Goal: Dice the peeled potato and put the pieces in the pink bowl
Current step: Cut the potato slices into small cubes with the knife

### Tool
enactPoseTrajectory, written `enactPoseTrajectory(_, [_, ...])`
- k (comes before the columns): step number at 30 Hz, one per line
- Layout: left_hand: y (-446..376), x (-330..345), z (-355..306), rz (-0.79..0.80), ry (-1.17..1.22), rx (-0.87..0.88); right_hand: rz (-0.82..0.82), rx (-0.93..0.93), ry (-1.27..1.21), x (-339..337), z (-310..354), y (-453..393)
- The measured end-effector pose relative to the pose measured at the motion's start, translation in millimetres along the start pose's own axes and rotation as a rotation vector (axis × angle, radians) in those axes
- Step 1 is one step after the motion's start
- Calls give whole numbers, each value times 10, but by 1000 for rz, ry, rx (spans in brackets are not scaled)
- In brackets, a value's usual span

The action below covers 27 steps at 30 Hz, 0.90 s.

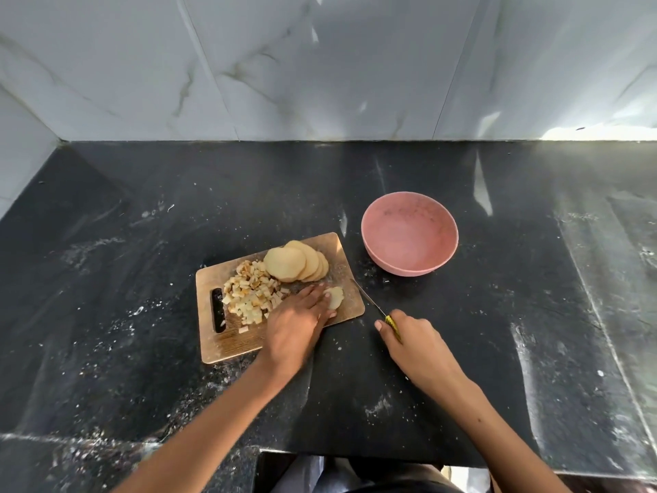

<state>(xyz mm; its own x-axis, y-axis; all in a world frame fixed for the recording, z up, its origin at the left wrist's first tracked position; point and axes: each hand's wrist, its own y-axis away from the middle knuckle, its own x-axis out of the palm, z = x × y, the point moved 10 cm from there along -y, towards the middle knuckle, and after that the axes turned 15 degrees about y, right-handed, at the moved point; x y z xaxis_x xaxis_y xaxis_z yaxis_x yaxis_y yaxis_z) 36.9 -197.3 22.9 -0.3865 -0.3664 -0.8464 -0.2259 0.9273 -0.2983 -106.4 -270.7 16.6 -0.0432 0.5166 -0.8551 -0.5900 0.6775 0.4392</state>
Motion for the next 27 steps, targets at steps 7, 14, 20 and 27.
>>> enactPoseTrajectory(7, [140,-188,51,-165,156,-146,-14,-22,3,-22,135,-109])
enactPoseTrajectory(14, [312,-444,120,-242,47,-103,-7,-27,-69,57,187,-81])
enactPoseTrajectory(20, [228,-126,45,-121,28,-56,-12,-31,-105,77,249,-90])
enactPoseTrajectory(27, [146,6,17,-34,180,-87,-18,-24,-61,78,305,-77])
